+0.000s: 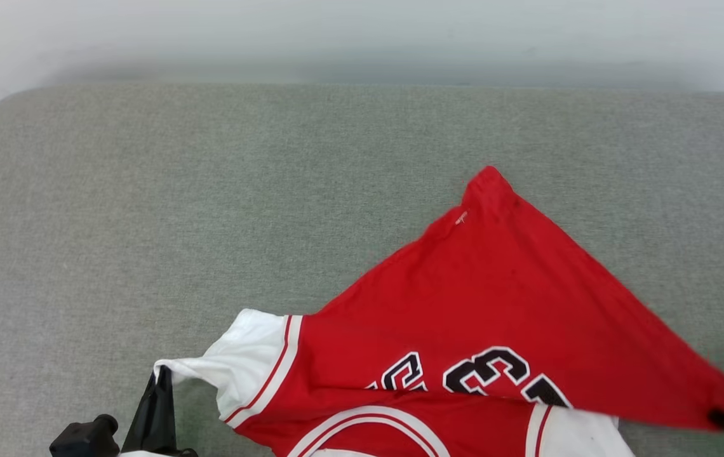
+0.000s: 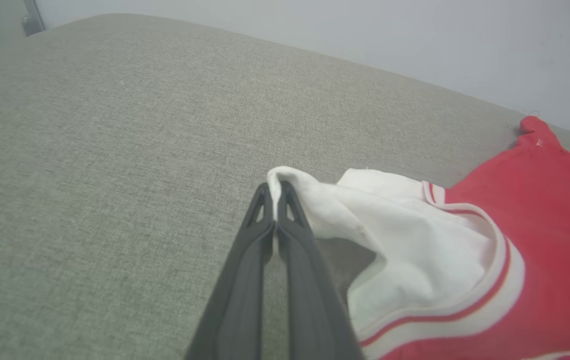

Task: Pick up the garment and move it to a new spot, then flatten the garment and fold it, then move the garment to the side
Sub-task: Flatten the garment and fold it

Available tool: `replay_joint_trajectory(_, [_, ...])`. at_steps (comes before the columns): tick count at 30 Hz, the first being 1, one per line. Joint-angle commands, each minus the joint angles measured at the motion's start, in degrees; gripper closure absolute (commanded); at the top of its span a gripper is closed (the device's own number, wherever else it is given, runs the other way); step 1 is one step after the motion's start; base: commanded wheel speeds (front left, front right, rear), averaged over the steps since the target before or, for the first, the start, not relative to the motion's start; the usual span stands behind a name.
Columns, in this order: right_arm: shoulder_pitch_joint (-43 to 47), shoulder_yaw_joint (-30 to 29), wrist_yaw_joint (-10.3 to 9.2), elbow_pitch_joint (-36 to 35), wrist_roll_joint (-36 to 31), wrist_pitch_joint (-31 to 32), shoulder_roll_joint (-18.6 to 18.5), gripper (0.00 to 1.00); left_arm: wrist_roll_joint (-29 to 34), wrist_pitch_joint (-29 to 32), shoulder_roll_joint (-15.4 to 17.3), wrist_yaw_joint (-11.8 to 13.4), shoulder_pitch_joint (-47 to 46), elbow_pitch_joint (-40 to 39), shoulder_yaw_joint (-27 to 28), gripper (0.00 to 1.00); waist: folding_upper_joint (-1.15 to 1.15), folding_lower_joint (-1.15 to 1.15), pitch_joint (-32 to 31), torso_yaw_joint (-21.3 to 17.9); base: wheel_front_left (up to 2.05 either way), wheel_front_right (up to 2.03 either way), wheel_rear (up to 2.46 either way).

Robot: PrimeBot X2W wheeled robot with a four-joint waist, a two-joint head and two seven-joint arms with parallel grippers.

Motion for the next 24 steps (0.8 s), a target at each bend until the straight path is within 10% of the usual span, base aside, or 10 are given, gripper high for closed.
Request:
replay_joint_trajectory(1, [2.1,-1.0,-0.07,-0.1,-0.5,-0.4,1.2,1.0,-0.2,-0.1,0.1,-0.1,0.4,0.0,0.2,1.0,0.0,0.01,-0.5,-0.6,0.0,0.0,0.0])
replay_joint_trajectory(16, [16.5,-1.3,-0.07,4.7,-2.0,-3.0,10.4,1.0,-0.2,-0.1,1.0,-0.3,1.3,1.4,1.1,1.0,0.0,0.01,-1.6,-2.1,0.0,0.0,0.0])
replay_joint_trajectory(17, [16.0,-1.8,-0.07,4.6,-1.9,-3.9,10.8,0.75,-0.1,-0.1,1.0,-0.3,1.5,1.5,1.1,1.0,0.0,0.01,-1.8,-2.2,0.0,0.0,0.0])
replay_joint_trajectory(18, [15.2,-2.7,-0.08,4.3,-1.8,-5.2,11.2,0.0,0.0,-0.1,0.9,-0.3,1.6,1.5,1.1,1.0,0.0,0.01,-2.1,-2.4,0.0,0.0,0.0])
replay_joint_trajectory(24, [11.4,-8.1,-0.06,1.1,-2.1,-10.3,12.1,0.0,0.3,-0.1,0.8,-0.4,2.0,1.3,0.7,1.0,0.0,0.01,-3.1,-2.6,0.0,0.0,0.0])
